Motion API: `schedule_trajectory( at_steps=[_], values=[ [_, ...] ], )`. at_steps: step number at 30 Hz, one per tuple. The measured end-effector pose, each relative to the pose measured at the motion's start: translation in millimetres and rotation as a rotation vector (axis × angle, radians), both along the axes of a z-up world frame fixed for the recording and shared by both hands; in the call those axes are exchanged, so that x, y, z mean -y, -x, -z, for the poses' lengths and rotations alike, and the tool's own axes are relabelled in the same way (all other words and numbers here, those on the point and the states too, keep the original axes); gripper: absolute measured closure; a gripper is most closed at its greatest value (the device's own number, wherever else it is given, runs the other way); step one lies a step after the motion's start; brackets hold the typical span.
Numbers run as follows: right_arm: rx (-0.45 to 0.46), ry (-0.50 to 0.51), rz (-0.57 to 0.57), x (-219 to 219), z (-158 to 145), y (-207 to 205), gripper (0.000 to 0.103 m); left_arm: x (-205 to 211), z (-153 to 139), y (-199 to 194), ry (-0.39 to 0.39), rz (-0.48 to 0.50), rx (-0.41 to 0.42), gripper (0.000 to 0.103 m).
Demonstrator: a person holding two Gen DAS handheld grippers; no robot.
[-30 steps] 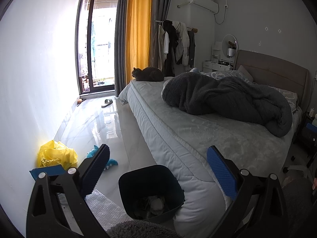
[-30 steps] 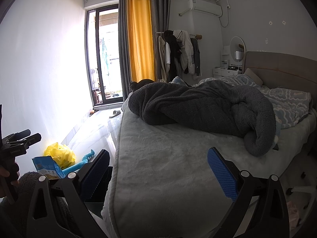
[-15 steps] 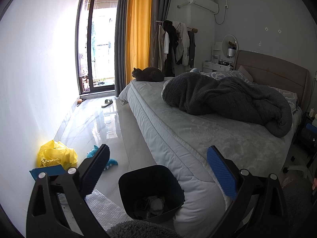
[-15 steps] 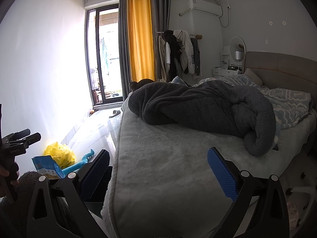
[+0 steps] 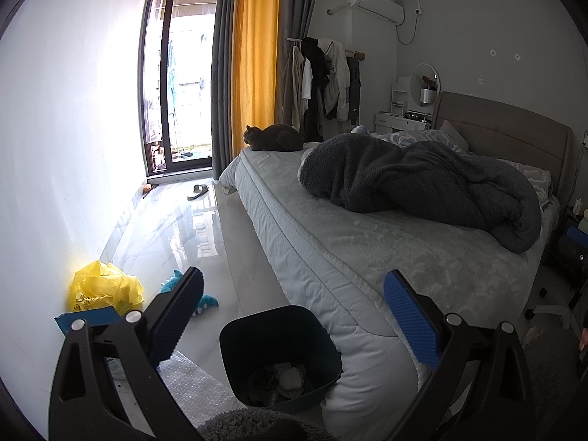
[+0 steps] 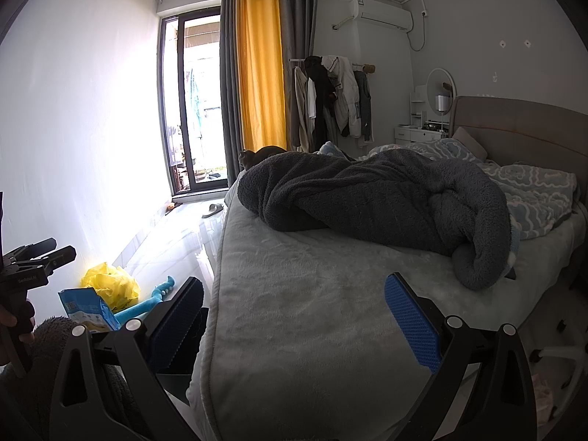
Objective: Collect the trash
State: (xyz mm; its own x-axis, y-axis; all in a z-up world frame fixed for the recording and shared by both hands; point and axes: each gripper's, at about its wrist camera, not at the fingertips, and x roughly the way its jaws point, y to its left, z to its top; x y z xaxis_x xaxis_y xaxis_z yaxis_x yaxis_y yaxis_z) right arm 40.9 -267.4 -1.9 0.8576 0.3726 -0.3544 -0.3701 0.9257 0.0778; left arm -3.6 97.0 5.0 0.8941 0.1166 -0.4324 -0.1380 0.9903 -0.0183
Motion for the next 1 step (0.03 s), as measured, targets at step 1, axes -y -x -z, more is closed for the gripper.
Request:
schedule_trajectory(
  at_steps=[1],
  values=[
    [0.000,0.000,0.000,0.0,0.0,-0.1,0.003,-0.1,0.0,0.0,0.001,0.000,-0.001,0.003]
  ],
)
